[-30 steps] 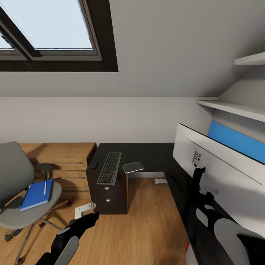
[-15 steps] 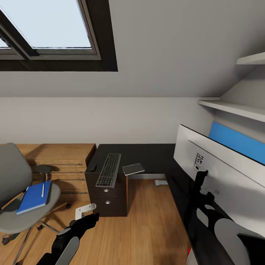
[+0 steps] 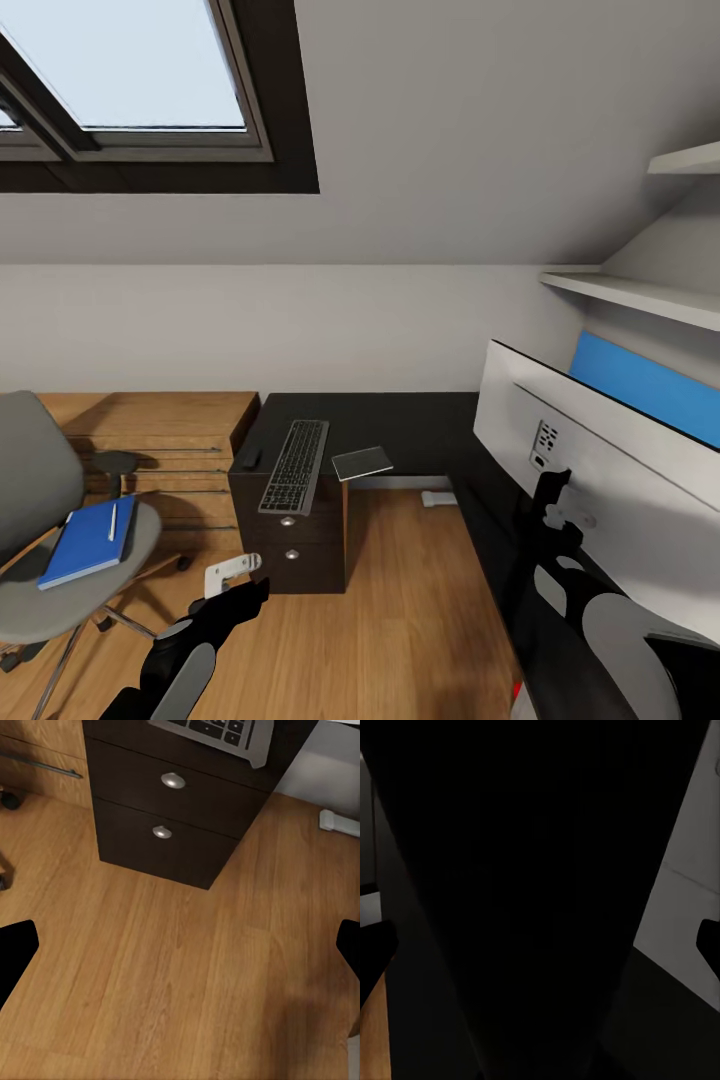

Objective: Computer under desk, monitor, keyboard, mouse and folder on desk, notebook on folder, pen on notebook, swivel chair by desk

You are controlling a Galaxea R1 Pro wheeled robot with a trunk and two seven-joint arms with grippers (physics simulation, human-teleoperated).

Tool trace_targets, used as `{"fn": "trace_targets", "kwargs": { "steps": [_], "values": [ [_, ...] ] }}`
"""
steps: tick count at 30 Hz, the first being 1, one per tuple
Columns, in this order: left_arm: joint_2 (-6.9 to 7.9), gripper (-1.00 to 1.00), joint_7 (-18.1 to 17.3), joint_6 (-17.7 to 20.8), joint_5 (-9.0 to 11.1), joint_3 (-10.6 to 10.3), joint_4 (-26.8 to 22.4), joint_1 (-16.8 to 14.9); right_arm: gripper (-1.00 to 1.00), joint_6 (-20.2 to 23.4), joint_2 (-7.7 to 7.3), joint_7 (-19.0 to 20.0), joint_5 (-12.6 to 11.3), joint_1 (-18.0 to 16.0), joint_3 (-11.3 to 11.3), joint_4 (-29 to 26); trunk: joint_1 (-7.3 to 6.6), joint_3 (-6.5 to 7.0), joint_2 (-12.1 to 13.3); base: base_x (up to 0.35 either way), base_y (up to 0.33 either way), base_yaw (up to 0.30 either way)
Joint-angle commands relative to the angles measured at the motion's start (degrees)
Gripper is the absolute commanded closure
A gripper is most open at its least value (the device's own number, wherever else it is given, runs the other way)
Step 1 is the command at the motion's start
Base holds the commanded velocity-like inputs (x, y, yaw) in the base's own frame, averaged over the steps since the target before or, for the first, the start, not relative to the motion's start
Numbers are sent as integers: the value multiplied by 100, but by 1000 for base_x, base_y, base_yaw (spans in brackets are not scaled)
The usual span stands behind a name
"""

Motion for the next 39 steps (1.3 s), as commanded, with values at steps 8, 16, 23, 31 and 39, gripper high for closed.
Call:
{"fn": "trace_targets", "kwargs": {
  "steps": [8,16,23,31,39],
  "values": [
    [6,-100,58,8,55,-15,-8,-6,-100,-29,0,18,-51,-6,2,7,1,-9,-8,1,0,0],
    [6,-100,58,8,55,-15,-8,-7,100,-29,4,18,-46,-6,5,7,1,-9,-8,0,0,0],
    [6,-100,58,8,55,-15,-8,-6,100,-29,4,18,-46,-6,6,7,1,-9,-8,0,0,0],
    [6,-100,50,0,48,-23,91,-7,100,-29,4,18,-46,-6,6,7,1,-9,-8,0,0,0],
    [6,-100,49,-1,49,-24,101,-7,100,-29,-3,18,-58,-6,1,7,1,-9,-8,0,0,0]
  ]
}}
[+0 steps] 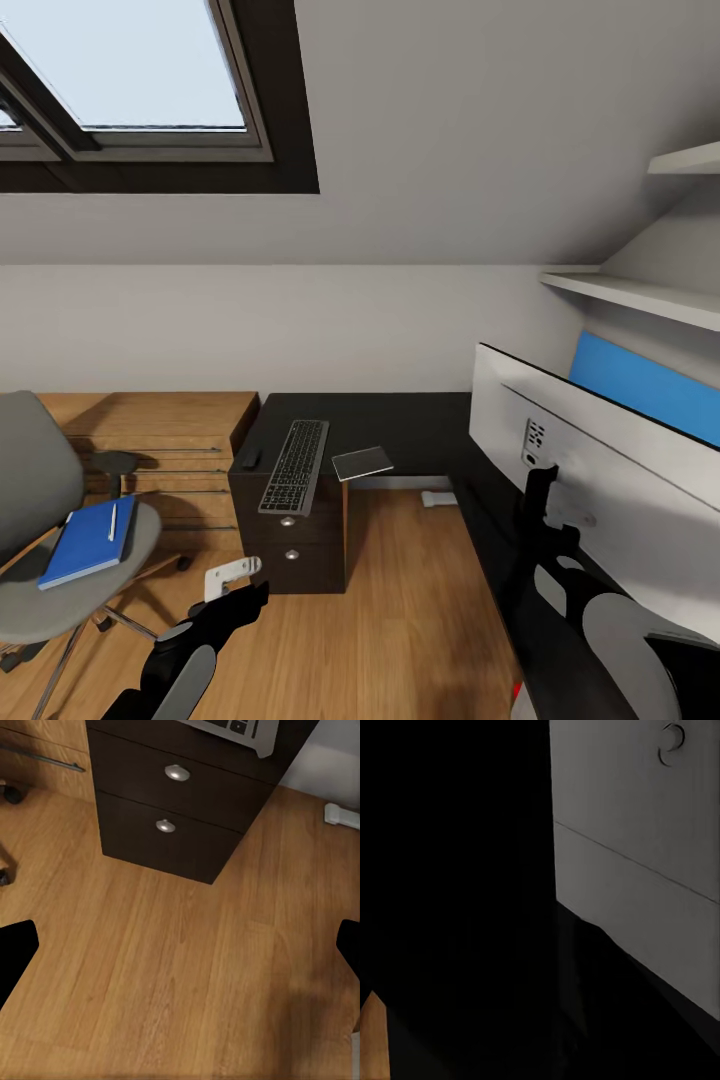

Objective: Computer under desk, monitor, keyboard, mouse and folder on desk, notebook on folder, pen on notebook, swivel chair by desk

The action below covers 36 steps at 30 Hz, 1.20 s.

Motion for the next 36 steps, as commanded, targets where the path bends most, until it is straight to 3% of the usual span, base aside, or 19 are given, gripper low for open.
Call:
{"fn": "trace_targets", "kwargs": {
  "steps": [1,17,36],
  "values": [
    [6,-100,58,4,54,-16,-6,-7,100,-27,0,23,-69,-5,8,10,2,-10,-7,0,0,0],
    [6,-100,58,4,56,-16,-6,-8,100,-28,6,30,-219,-5,2,1,2,-10,-7,0,0,0],
    [6,-100,58,4,61,-16,-4,-6,100,-86,21,65,-231,-5,22,-16,2,-10,-7,0,0,0]
  ]
}}
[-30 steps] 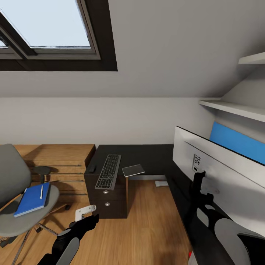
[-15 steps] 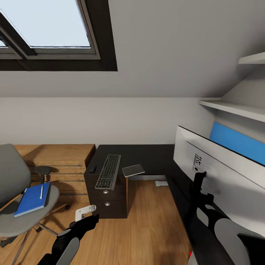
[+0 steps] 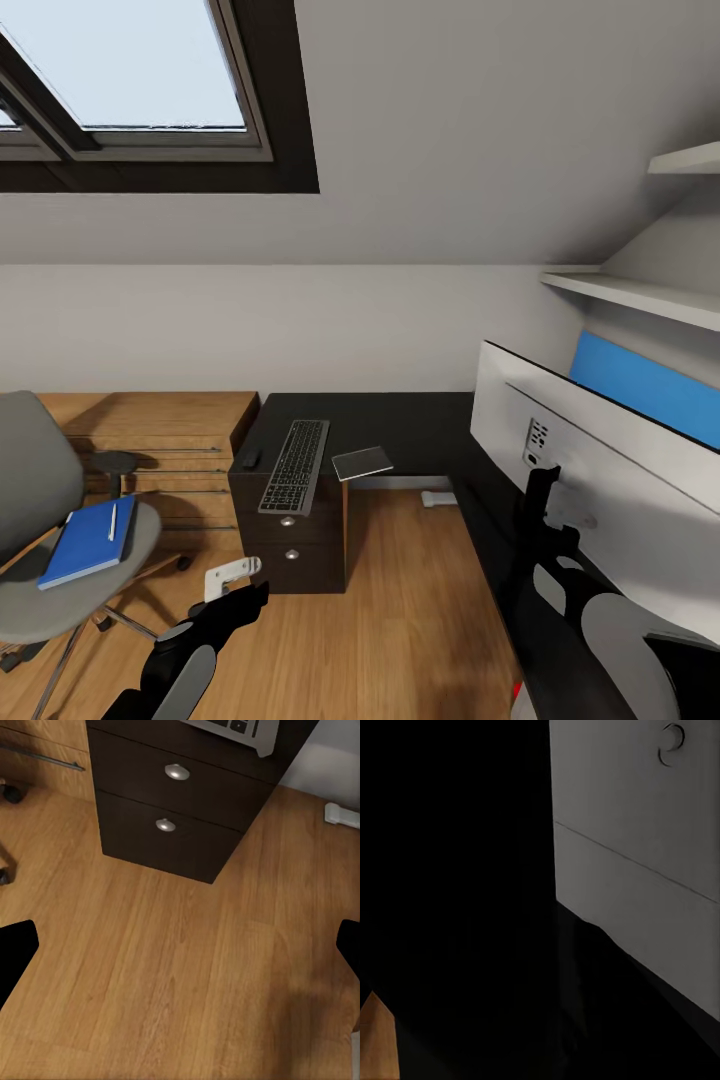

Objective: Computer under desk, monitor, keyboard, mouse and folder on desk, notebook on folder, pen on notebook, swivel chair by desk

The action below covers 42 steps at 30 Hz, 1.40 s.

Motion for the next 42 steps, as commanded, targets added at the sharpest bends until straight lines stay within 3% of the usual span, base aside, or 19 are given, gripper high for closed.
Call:
{"fn": "trace_targets", "kwargs": {
  "steps": [1,24,42],
  "values": [
    [6,-100,58,3,55,-16,-7,-7,100,-32,1,17,-41,-9,50,-2,1,-8,-8,0,0,0],
    [6,-100,54,5,55,-16,-7,-6,100,-34,-4,26,-18,-9,55,5,1,-8,-8,-5,0,0],
    [3,-100,49,12,55,-38,-5,-6,100,-34,4,26,-8,-9,59,5,1,-8,-8,-308,0,0]
  ]
}}
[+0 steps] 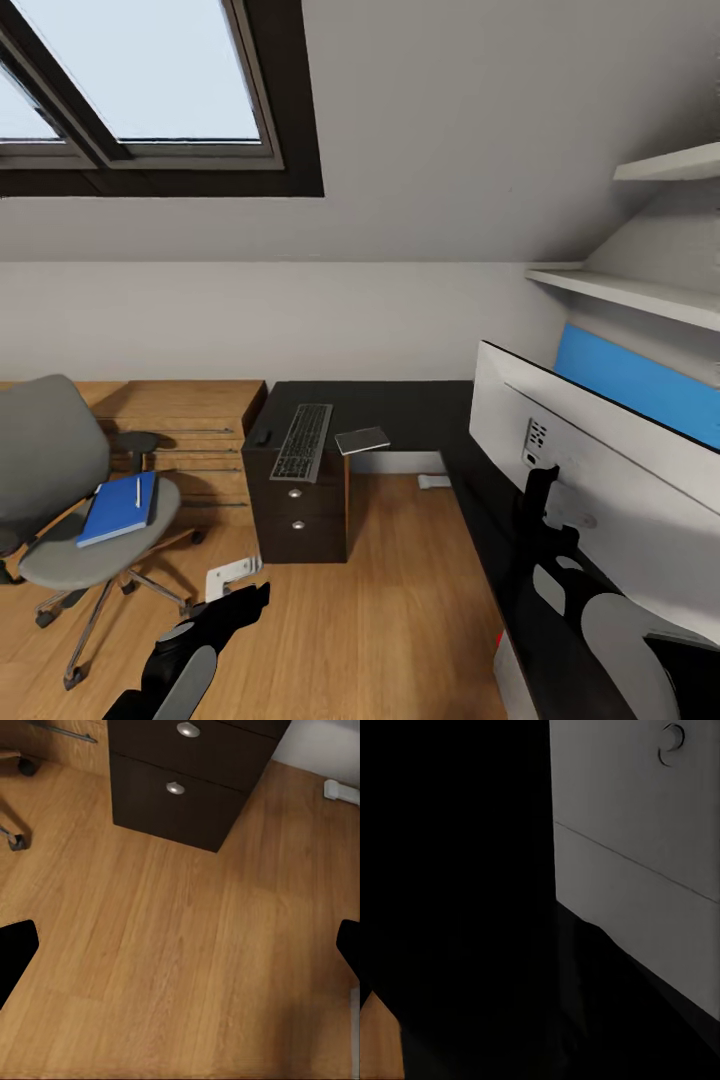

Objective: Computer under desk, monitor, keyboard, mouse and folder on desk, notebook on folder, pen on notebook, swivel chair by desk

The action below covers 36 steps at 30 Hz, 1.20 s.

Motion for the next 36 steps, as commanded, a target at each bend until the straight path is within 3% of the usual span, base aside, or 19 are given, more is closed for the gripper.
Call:
{"fn": "trace_targets", "kwargs": {
  "steps": [1,21,36],
  "values": [
    [7,-100,58,4,55,-17,-9,-5,100,-31,4,18,-47,-9,52,-4,-2,-8,-9,-337,0,0],
    [0,-100,66,4,55,-29,-2,-7,100,-39,11,18,-30,-9,60,-4,-2,-8,-9,-337,-41,12],
    [0,-100,67,4,55,-29,-1,-6,100,-31,10,18,-36,-9,59,-2,-2,-8,-9,-294,-198,36]
  ]
}}
